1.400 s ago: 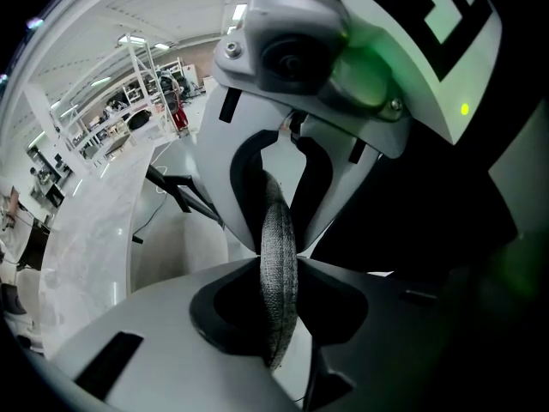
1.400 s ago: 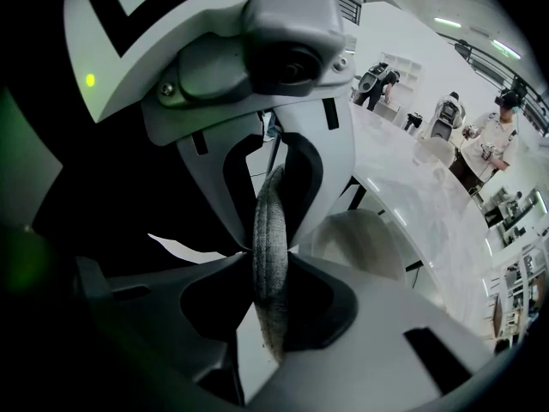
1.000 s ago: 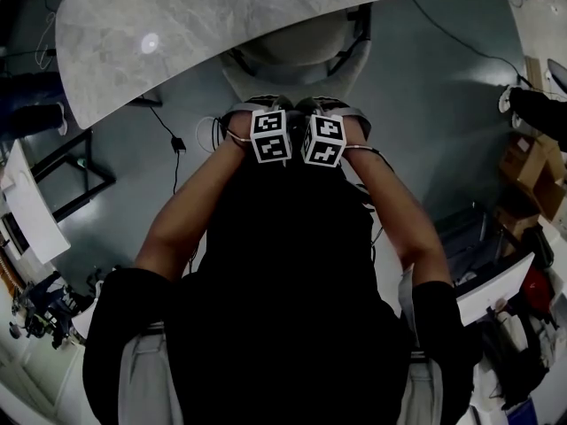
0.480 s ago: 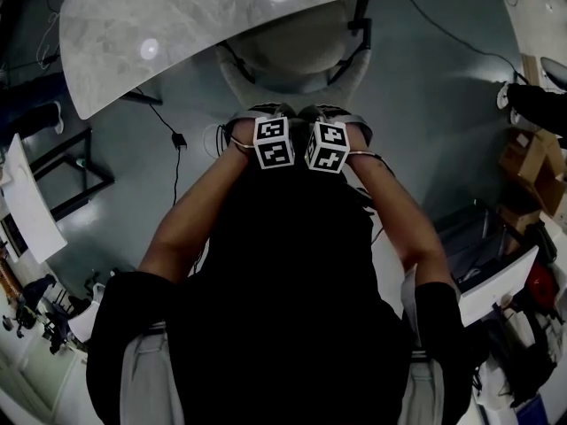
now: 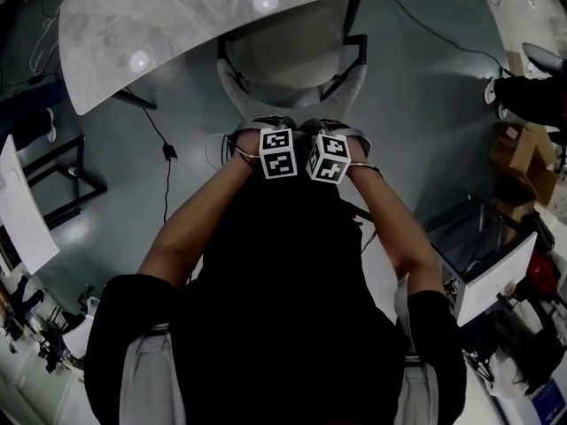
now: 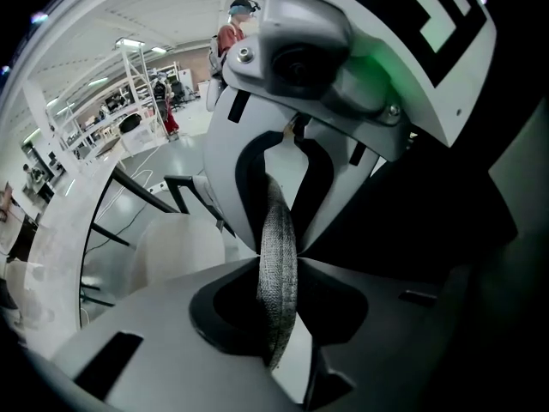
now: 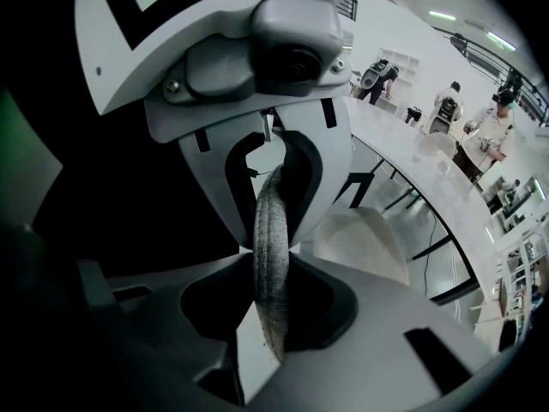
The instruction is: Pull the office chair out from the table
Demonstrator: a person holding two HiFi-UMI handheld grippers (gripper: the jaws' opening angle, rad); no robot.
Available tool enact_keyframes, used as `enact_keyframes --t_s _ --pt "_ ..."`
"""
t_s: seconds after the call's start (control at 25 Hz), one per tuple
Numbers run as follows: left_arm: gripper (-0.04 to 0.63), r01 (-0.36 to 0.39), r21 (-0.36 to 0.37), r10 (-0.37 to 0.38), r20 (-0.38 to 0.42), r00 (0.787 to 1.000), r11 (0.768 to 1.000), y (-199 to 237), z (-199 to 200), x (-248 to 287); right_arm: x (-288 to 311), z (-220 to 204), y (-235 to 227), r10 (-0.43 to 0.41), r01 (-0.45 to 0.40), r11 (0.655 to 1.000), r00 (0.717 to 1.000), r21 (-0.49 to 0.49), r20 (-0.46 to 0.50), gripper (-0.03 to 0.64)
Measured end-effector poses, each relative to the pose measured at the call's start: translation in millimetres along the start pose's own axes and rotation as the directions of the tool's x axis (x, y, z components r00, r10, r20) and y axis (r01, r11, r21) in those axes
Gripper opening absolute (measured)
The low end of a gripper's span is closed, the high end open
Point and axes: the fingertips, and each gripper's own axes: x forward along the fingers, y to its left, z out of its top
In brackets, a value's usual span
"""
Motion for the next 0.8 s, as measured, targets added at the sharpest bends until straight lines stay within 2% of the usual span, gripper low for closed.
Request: enact_keyframes --t_s 0.52,0.8 --pt "0.091 0.044 0.021 -0.044 -0.006 0.999 0.999 -78 7 5 -11 -10 76 0.009 -0.009 1.000 1.000 0.008 -0.008 0.087" --pt "0.089 0.037 0.007 -0.037 -0.009 0.999 0.999 -114 10 11 -12 -19 112 -0.001 0.001 1.000 1.000 0.009 0.003 0.087"
